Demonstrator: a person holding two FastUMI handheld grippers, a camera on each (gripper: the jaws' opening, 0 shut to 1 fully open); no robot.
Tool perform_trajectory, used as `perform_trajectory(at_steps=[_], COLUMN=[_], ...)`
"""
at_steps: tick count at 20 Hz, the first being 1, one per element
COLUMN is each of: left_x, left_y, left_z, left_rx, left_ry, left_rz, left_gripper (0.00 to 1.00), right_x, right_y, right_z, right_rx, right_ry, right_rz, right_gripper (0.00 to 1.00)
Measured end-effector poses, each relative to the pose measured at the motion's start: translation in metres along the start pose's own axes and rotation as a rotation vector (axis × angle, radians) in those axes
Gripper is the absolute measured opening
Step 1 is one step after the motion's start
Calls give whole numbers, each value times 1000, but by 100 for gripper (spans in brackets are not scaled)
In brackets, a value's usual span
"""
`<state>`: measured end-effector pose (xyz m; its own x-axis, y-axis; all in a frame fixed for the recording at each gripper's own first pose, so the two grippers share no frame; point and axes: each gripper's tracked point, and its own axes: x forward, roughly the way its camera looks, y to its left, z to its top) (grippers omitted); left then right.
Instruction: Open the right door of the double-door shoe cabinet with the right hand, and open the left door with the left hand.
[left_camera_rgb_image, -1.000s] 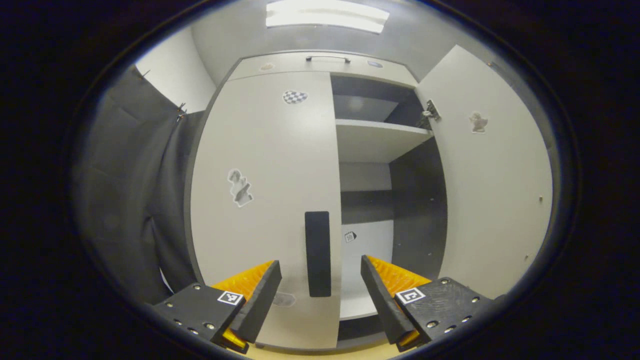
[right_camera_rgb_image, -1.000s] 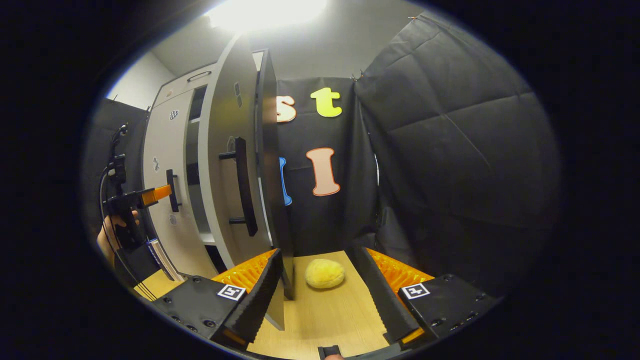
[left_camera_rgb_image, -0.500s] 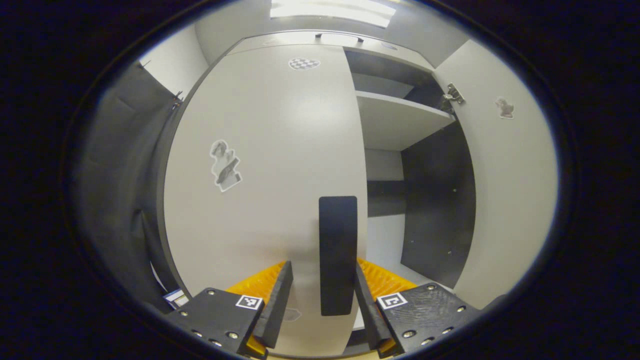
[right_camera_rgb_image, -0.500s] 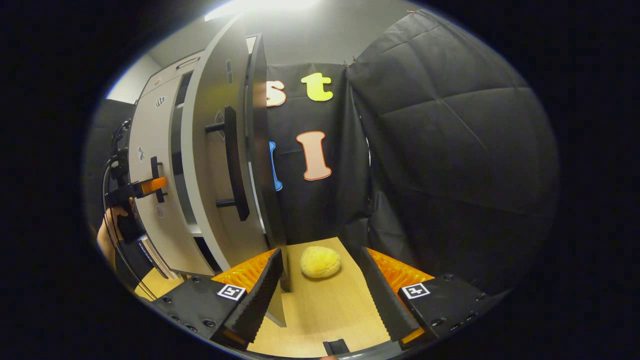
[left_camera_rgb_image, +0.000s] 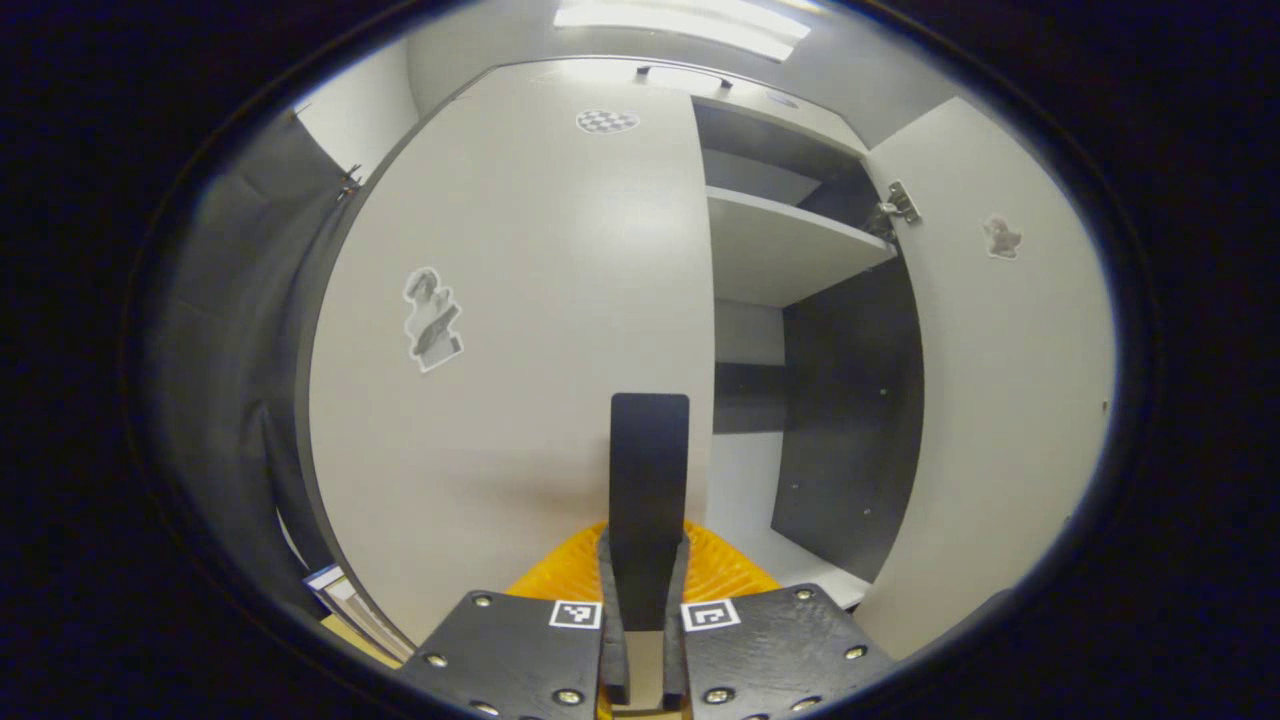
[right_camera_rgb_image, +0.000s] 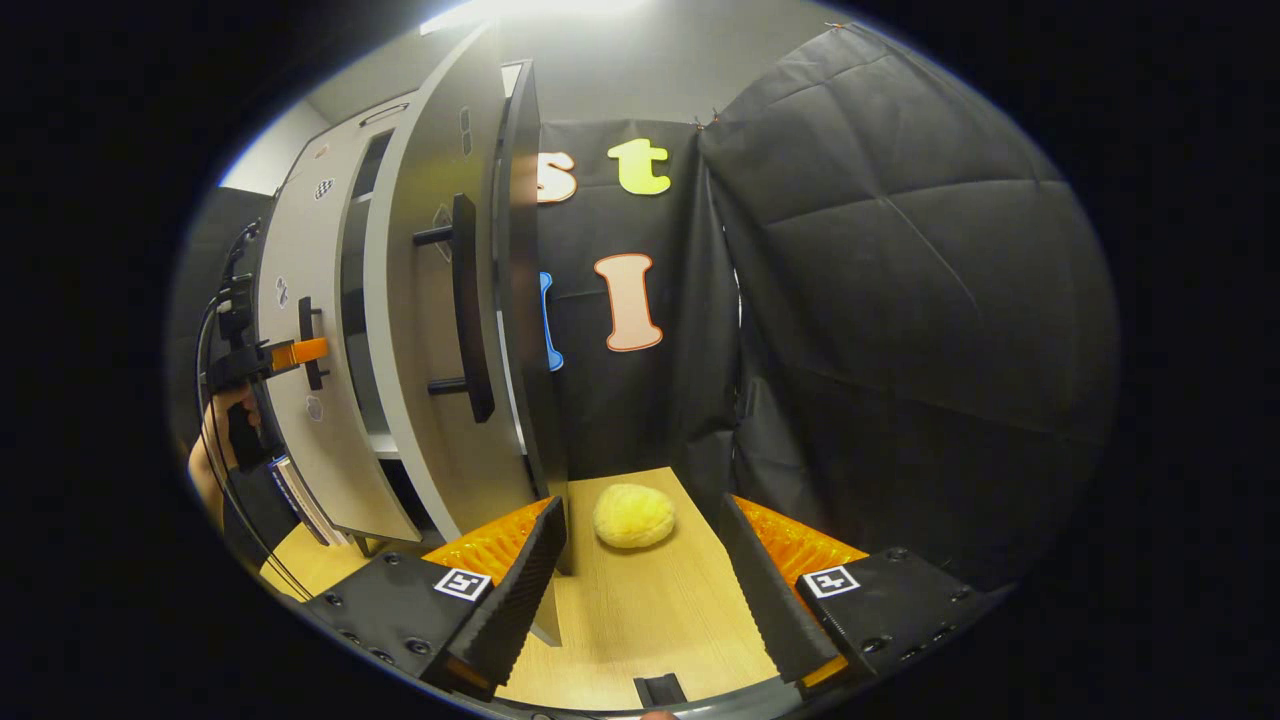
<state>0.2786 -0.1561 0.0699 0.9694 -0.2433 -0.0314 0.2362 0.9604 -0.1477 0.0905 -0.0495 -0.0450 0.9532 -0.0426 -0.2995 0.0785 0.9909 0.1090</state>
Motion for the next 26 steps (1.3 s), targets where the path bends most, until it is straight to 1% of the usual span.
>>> perform_trajectory(at_steps=[2, 3, 4, 5, 6, 7, 8, 9, 10, 11, 14, 17, 18, 19, 20, 22, 25, 26], left_x=[-9, -15, -20, -24, -29, -33, -37, -42, -44, -48, -56, -61, -62, -63, -65, -69, -76, -78], left_y=[-1, -1, -1, -1, 0, 2, 4, 5, 6, 7, 8, 9, 10, 11, 12, 17, 24, 25], left_z=[4, 5, 5, 6, 6, 7, 7, 8, 9, 10, 17, 20, 19, 19, 18, 17, 16, 16], left_rx=[1, 1, -1, -4, -8, -9, -10, -10, -6, -1, 7, 15, 16, 14, 11, 14, 17, 14], left_ry=[6, 11, 15, 16, 18, 19, 22, 24, 24, 25, 27, 35, 38, 39, 38, 35, 42, 44], left_rz=[-6, -9, -10, -10, -7, -2, 6, 14, 24, 34, 67, 87, 88, 88, 89, 91, 85, 82], left_gripper=[14, 14, 14, 14, 14, 15, 14, 15, 14, 14, 14, 14, 14, 14, 14, 14, 14, 15], right_x=[3, 3, 1, 0, -1, -3, -4, -5, -6, -7, -9, -10, -11, -13, -14, -16, -19, -22], right_y=[3, 6, 8, 9, 11, 12, 13, 13, 13, 12, 10, 7, 8, 10, 12, 13, 25, 28], right_z=[2, 3, 1, 2, 3, 4, 3, 4, 3, 3, -2, -2, -1, 0, 1, 3, 4, 5], right_rx=[7, 6, 1, -4, -6, -8, -8, -7, -6, -6, -17, -43, -45, -48, -52, -54, -16, -11], right_ry=[-7, -8, -10, -13, -16, -19, -21, -22, -23, -22, -7, -8, -11, -15, -21, -33, -35, -33], right_rz=[15, 27, 36, 48, 59, 71, 85, 98, 110, 121, 159, 168, 175, 180, 180, 174, 184, 183], right_gripper=[92, 97, 97, 97, 92, 92, 92, 97, 93, 97, 98, 97, 92, 92, 97, 97, 97, 98])
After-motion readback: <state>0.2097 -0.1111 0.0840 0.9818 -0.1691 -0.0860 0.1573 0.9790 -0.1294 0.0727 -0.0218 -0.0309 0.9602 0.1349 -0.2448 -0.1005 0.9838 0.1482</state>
